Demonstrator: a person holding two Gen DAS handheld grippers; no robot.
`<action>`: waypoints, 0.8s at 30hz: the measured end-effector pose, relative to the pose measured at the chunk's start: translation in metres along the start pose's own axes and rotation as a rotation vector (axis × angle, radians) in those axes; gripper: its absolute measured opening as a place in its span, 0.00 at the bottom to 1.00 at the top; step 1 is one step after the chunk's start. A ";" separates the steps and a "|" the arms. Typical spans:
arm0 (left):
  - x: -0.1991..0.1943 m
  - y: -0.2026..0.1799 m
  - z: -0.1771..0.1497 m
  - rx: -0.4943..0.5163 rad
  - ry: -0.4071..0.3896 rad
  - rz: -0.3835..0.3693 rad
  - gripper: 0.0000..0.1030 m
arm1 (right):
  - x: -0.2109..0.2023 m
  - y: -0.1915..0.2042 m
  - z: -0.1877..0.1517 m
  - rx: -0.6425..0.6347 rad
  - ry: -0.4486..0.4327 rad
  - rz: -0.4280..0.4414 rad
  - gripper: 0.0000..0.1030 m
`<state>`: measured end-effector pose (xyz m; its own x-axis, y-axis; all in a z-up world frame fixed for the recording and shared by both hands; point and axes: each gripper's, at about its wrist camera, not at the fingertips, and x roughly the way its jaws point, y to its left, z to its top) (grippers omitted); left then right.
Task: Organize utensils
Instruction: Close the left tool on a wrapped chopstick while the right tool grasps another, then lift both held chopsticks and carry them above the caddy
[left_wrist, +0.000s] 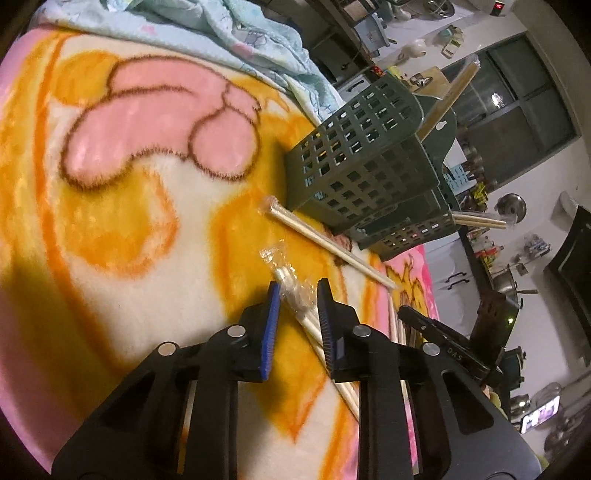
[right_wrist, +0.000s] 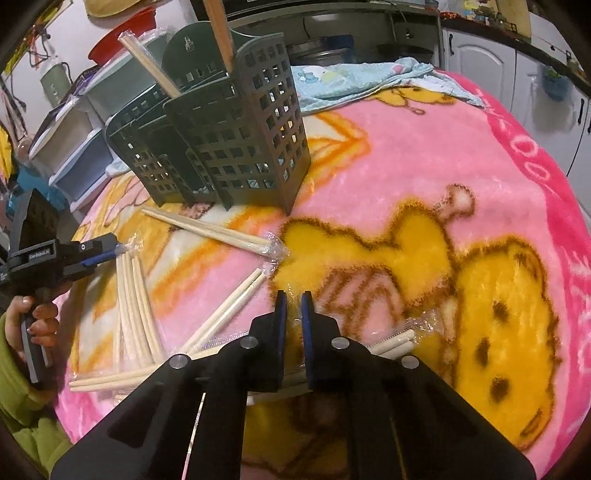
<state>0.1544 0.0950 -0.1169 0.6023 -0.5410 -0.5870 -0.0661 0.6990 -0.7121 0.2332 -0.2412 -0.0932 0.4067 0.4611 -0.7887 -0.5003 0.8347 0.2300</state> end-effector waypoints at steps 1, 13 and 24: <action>0.000 0.000 0.000 0.002 0.002 0.001 0.14 | -0.001 0.001 0.000 0.001 -0.006 -0.001 0.05; -0.007 -0.004 0.001 0.033 -0.019 0.014 0.01 | -0.036 0.019 0.011 -0.019 -0.113 -0.003 0.03; -0.034 -0.005 0.013 0.031 -0.065 -0.031 0.01 | -0.071 0.065 0.023 -0.118 -0.197 0.007 0.03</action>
<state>0.1444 0.1161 -0.0880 0.6544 -0.5318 -0.5375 -0.0223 0.6970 -0.7167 0.1893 -0.2130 -0.0091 0.5386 0.5266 -0.6577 -0.5850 0.7955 0.1580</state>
